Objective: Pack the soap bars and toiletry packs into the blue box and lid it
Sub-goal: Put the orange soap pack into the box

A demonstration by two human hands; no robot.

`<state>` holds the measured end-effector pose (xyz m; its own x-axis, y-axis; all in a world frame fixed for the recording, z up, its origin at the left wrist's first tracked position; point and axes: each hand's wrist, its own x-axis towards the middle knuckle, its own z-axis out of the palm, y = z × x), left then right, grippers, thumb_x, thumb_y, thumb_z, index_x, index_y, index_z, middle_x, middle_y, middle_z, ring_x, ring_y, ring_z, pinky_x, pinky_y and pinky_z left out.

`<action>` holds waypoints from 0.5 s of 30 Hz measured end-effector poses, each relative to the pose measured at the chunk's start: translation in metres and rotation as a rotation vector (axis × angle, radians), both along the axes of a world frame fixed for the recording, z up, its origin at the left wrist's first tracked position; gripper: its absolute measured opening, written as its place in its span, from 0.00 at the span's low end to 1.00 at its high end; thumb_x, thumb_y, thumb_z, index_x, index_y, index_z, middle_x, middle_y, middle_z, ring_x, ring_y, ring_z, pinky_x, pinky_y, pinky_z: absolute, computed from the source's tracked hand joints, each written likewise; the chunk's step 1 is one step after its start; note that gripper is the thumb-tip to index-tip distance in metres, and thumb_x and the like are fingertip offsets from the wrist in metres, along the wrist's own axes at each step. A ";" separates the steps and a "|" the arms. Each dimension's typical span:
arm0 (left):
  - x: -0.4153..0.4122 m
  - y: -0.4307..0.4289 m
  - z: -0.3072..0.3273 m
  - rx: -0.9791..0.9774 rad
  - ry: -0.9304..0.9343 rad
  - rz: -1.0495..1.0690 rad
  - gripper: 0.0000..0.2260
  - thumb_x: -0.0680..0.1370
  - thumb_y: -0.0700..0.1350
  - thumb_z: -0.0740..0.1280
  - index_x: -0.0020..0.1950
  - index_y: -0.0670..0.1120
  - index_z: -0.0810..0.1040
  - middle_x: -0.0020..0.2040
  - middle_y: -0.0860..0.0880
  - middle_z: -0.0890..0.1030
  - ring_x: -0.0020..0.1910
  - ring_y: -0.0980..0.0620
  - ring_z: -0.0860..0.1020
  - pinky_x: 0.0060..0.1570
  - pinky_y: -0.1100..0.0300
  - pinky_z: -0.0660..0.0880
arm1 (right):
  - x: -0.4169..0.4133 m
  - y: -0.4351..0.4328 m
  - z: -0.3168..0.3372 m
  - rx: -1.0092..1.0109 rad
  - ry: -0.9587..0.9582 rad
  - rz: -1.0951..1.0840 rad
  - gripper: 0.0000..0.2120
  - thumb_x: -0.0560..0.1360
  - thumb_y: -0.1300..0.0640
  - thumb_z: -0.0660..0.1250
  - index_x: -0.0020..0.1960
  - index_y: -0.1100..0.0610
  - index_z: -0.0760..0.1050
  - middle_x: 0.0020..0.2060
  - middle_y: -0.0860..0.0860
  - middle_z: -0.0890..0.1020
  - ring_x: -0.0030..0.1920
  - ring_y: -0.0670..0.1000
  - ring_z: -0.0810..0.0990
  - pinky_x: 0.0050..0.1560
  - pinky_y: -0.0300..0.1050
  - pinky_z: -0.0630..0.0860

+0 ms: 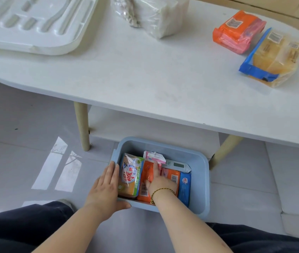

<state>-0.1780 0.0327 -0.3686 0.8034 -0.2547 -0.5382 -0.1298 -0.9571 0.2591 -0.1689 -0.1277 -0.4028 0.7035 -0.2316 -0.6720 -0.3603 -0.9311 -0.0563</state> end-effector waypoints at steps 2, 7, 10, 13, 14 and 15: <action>0.001 -0.001 0.003 0.017 -0.001 -0.007 0.51 0.70 0.63 0.66 0.72 0.44 0.31 0.75 0.46 0.33 0.75 0.48 0.40 0.74 0.55 0.44 | 0.000 -0.003 0.003 0.031 0.017 -0.005 0.35 0.78 0.43 0.52 0.74 0.47 0.31 0.58 0.57 0.77 0.51 0.54 0.80 0.45 0.46 0.73; -0.006 -0.005 0.019 0.036 -0.029 0.003 0.46 0.72 0.62 0.64 0.74 0.48 0.34 0.76 0.46 0.37 0.76 0.48 0.41 0.74 0.52 0.43 | -0.010 -0.010 0.036 0.088 -0.055 0.054 0.31 0.78 0.48 0.55 0.75 0.48 0.42 0.66 0.55 0.69 0.56 0.56 0.77 0.46 0.47 0.74; -0.007 -0.013 0.040 -0.008 -0.102 0.022 0.38 0.75 0.61 0.60 0.75 0.50 0.42 0.77 0.47 0.44 0.76 0.48 0.45 0.74 0.54 0.45 | -0.010 -0.012 0.076 0.081 -0.145 0.140 0.19 0.79 0.54 0.54 0.69 0.53 0.62 0.63 0.56 0.74 0.60 0.57 0.75 0.53 0.48 0.74; -0.005 -0.025 0.074 -0.173 -0.311 0.061 0.25 0.78 0.53 0.60 0.73 0.48 0.58 0.75 0.48 0.59 0.73 0.49 0.58 0.71 0.56 0.54 | -0.012 -0.015 0.124 0.134 -0.296 0.114 0.16 0.79 0.56 0.54 0.64 0.55 0.71 0.60 0.55 0.78 0.59 0.57 0.76 0.56 0.47 0.74; -0.005 -0.029 0.087 -0.240 -0.407 0.060 0.21 0.77 0.49 0.63 0.70 0.47 0.65 0.71 0.47 0.67 0.70 0.46 0.65 0.68 0.54 0.61 | -0.015 -0.016 0.140 0.162 -0.357 0.094 0.16 0.79 0.56 0.54 0.64 0.55 0.72 0.60 0.55 0.78 0.60 0.56 0.76 0.57 0.47 0.73; -0.006 -0.033 0.100 -0.324 -0.524 0.055 0.17 0.75 0.44 0.67 0.64 0.44 0.73 0.65 0.44 0.74 0.64 0.43 0.73 0.63 0.51 0.68 | -0.019 -0.019 0.158 0.189 -0.431 0.078 0.16 0.79 0.56 0.55 0.64 0.55 0.72 0.60 0.54 0.79 0.59 0.55 0.76 0.58 0.46 0.74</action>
<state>-0.1842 -0.0008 -0.2685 0.9567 -0.2895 0.0294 -0.2709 -0.8494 0.4529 -0.1874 -0.1469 -0.2446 0.9378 -0.0689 -0.3404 -0.1963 -0.9137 -0.3559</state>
